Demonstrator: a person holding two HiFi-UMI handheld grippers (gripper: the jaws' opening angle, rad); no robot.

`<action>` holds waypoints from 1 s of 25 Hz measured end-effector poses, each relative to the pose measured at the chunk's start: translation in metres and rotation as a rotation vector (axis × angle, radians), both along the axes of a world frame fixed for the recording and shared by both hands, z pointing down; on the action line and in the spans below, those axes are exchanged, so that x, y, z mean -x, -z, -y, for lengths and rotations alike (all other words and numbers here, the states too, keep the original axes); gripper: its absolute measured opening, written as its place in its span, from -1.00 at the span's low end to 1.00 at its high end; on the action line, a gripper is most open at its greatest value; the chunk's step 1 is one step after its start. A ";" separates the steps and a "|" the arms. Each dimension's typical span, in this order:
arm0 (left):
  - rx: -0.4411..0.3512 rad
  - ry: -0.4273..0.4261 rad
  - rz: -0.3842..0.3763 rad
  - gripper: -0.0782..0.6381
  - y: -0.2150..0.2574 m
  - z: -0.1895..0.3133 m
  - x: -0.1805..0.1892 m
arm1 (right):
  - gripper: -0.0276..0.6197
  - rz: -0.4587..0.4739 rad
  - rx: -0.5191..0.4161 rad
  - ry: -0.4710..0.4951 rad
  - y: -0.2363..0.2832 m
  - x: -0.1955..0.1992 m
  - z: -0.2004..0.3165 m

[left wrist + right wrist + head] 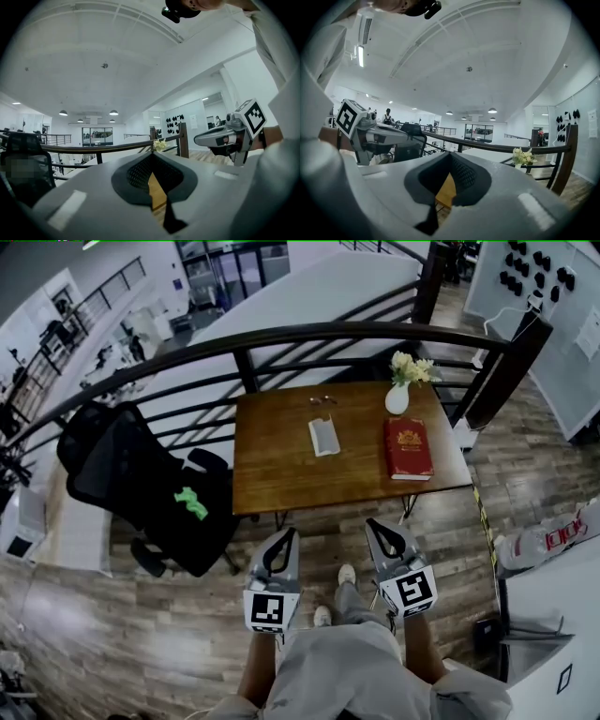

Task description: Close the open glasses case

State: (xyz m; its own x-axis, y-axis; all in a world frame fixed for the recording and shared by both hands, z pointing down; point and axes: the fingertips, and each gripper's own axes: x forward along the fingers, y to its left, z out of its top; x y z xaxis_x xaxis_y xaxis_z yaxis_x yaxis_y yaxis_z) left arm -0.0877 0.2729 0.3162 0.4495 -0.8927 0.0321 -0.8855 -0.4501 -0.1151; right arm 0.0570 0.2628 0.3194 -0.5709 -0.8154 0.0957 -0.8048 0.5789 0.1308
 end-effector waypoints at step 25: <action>0.013 0.116 0.019 -0.73 0.006 0.166 -0.047 | -0.91 0.038 0.028 0.152 0.001 -0.032 0.185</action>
State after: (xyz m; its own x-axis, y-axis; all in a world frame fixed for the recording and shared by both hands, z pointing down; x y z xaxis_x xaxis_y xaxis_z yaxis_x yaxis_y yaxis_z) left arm -0.0404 0.1072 0.3106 0.3421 -0.9382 0.0516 -0.9295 -0.3460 -0.1277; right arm 0.0890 0.0782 0.3186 -0.6914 -0.7164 0.0935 -0.7115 0.6976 0.0843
